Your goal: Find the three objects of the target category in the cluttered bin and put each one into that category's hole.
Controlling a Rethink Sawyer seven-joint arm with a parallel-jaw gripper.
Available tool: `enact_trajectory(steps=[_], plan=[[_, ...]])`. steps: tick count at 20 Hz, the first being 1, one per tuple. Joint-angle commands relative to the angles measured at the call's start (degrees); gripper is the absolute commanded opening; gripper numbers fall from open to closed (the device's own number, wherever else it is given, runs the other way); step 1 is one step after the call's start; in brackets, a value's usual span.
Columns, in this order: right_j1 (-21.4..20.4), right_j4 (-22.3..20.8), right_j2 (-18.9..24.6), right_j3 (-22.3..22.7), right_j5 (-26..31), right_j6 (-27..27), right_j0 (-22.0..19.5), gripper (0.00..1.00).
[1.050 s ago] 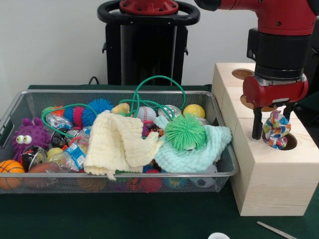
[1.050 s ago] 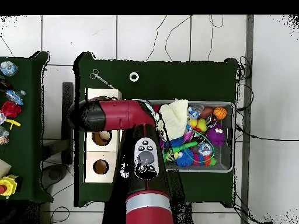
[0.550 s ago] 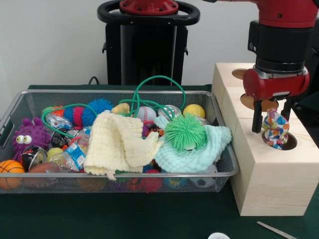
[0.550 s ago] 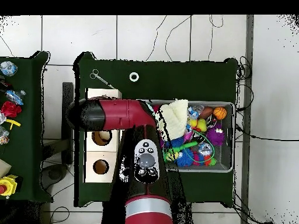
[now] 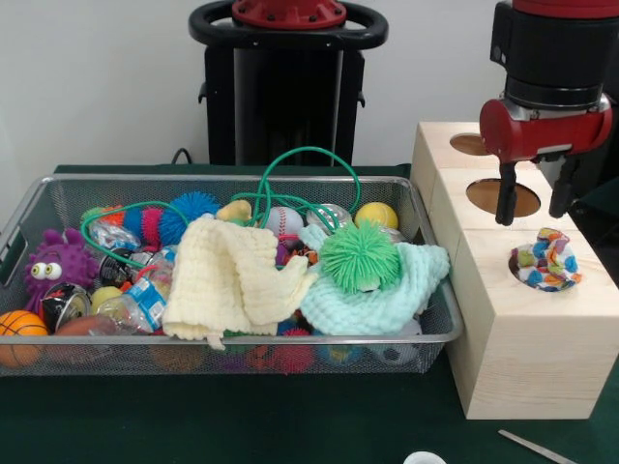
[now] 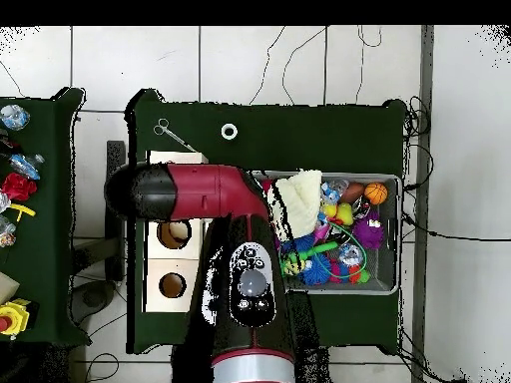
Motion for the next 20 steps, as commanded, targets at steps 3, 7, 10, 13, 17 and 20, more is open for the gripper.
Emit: enact_trajectory(steps=[3,7,10,13,17,20], plan=[[-0.02,1.8,-0.55,0.33,6.91,13.28,0.64,1.0],[0.47,1.84,-0.83,-0.6,7.31,13.32,0.66,1.0],[0.54,2.12,-0.37,-0.46,6.41,12.71,0.14,1.0],[0.56,2.26,-0.27,0.13,4.83,12.63,-0.26,1.0],[0.67,1.33,-1.04,-0.08,5.02,12.17,0.05,0.0],[1.65,0.2,-1.54,-2.44,7.75,11.15,0.53,0.0]])
